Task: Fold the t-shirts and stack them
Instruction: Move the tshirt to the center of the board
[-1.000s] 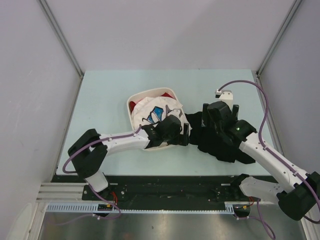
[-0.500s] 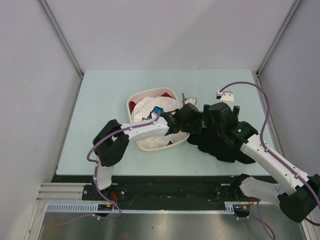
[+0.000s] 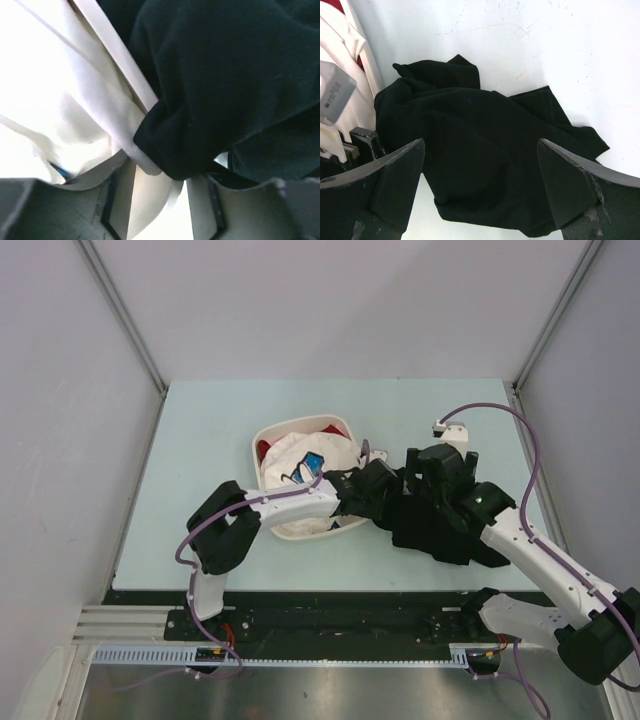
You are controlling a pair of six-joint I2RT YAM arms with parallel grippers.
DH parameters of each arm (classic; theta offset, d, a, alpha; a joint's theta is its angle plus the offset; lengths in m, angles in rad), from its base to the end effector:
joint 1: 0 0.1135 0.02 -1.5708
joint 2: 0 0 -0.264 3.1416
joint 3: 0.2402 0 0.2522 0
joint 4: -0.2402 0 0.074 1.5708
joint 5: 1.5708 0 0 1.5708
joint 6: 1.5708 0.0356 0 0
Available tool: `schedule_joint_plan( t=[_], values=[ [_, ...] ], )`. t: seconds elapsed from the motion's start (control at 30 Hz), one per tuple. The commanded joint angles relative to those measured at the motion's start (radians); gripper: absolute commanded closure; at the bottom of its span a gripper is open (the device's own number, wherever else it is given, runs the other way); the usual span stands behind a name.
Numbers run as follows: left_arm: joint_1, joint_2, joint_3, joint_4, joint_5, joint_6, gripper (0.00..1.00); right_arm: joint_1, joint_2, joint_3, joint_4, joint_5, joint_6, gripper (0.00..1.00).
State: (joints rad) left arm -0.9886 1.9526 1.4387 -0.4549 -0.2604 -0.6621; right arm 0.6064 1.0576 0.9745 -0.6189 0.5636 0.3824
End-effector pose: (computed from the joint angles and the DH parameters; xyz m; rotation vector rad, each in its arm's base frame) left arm 0.2400 -0.3479 0.2010 0.3092 2.5087 -0.3518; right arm 0.1908 0.1092 0.3157 0.0463 2.1486 -0.0739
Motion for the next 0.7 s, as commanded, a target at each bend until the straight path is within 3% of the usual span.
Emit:
schedule_joint_plan(
  t=[0.0, 0.17, 0.2, 0.27, 0.43, 0.53, 0.57, 0.63, 0.67],
  values=[
    [0.002, -0.005, 0.02, -0.102, -0.069, 0.038, 0.6, -0.005, 0.007, 0.001, 0.022, -0.016, 0.027, 0.0],
    [0.007, -0.018, -0.01, -0.1, -0.086, 0.042, 0.6, -0.004, -0.001, 0.0, 0.01, -0.016, 0.029, 0.0],
    [0.011, -0.029, -0.018, -0.102, -0.092, 0.047, 0.76, -0.004, -0.001, 0.0, 0.008, -0.016, 0.029, 0.0],
    [0.024, -0.044, -0.049, -0.116, -0.103, 0.048, 0.98, -0.004, -0.004, -0.003, 0.007, -0.018, 0.03, 0.0],
    [0.111, -0.165, -0.191, -0.081, -0.097, 0.056, 1.0, -0.004, 0.01, -0.019, 0.025, -0.042, 0.03, 0.0],
    [0.175, -0.23, -0.27, -0.073, -0.086, 0.077, 0.9, 0.001, 0.06, -0.02, 0.031, -0.083, 0.035, 0.0],
    [0.185, -0.242, -0.288, -0.08, -0.1, 0.084, 0.81, 0.007, 0.08, -0.02, 0.033, -0.099, 0.033, 0.0],
    [0.202, -0.267, -0.3, -0.1, -0.132, 0.102, 0.56, 0.013, 0.135, -0.02, 0.048, -0.17, 0.024, 0.0],
    [0.206, -0.28, -0.31, -0.106, -0.158, 0.105, 0.31, 0.021, 0.154, -0.02, 0.057, -0.198, 0.016, 0.0]
  ],
)
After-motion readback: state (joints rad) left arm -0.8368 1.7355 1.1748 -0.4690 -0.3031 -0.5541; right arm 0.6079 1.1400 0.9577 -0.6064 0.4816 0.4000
